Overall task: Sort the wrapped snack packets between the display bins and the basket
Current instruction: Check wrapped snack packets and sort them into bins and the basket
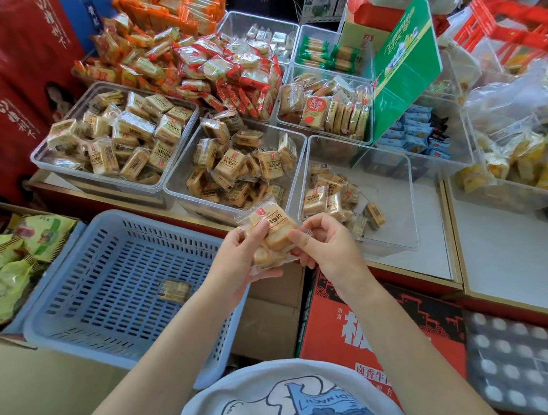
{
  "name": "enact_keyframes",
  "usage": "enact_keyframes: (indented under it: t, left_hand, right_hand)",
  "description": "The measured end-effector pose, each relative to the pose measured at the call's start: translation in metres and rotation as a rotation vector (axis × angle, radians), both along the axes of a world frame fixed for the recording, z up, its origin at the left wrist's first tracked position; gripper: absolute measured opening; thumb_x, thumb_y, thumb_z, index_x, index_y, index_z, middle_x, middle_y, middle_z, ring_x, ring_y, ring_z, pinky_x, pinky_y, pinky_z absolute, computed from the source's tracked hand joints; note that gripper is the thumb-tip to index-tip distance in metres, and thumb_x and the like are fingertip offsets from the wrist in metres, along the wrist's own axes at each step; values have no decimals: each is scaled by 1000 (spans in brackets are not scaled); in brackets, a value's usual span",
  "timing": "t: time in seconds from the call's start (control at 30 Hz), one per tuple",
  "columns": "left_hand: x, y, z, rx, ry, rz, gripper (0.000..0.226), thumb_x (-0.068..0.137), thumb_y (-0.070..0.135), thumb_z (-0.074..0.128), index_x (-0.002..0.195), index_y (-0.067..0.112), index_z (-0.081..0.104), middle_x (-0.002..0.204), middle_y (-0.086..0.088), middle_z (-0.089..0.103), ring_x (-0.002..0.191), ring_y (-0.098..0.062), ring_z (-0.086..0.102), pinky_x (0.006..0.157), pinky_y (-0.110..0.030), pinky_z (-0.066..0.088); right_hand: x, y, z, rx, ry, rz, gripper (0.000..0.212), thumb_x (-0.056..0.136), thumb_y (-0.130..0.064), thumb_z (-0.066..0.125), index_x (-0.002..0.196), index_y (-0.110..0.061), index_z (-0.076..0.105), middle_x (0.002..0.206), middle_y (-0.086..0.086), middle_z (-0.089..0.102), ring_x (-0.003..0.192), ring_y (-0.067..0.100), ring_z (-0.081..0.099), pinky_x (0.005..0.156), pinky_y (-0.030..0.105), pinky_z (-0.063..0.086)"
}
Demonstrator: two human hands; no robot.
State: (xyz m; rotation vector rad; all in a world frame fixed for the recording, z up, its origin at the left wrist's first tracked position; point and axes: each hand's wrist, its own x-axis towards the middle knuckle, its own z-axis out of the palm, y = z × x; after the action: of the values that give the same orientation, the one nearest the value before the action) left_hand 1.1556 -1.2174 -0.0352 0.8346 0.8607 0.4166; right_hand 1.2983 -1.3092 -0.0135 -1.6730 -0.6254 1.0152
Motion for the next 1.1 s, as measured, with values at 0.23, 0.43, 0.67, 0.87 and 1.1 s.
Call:
enact_keyframes:
  t: [0.23,0.43,0.67,0.87,1.1]
  left_hand:
    - [-2,-4,-6,9,-38,-72,59,77,18,79,129,10,51,108,-7,77,102,-28,75,71,-32,62]
    - [-5,-2,-14,17,-35,-54,67,74,21,80,132,14,46,118,-11,73,103,-29,75,75,-38,63]
    - [-6,11,-23,118,20,-42,73,74,30,91,132,29,47,127,-8,68,111,-26,71,92,-44,60]
    - [25,16,-25,201,23,-239,81,61,45,88,131,36,49,122,-6,71,111,-24,70,90,-42,60]
    - [78,16,-27,160,159,-138,68,68,38,86,127,29,53,112,-8,76,99,-29,75,78,-49,63]
  right_hand:
    - [1,-1,-3,77,28,-73,13,95,-9,68,90,-4,58,75,18,72,54,21,62,50,27,48]
    - [11,-2,-7,5,-155,-75,12,91,-28,76,81,-25,70,100,0,65,89,14,62,87,40,55]
    - [34,-5,1,0,-152,-7,19,99,-23,63,84,-11,66,100,6,70,98,24,67,94,51,56]
    - [47,3,-5,-56,128,-84,28,106,-25,53,98,0,63,94,16,71,88,33,68,83,48,59]
    - [76,11,-20,-62,142,-144,39,91,-49,65,113,-17,63,111,7,73,100,18,72,75,34,63]
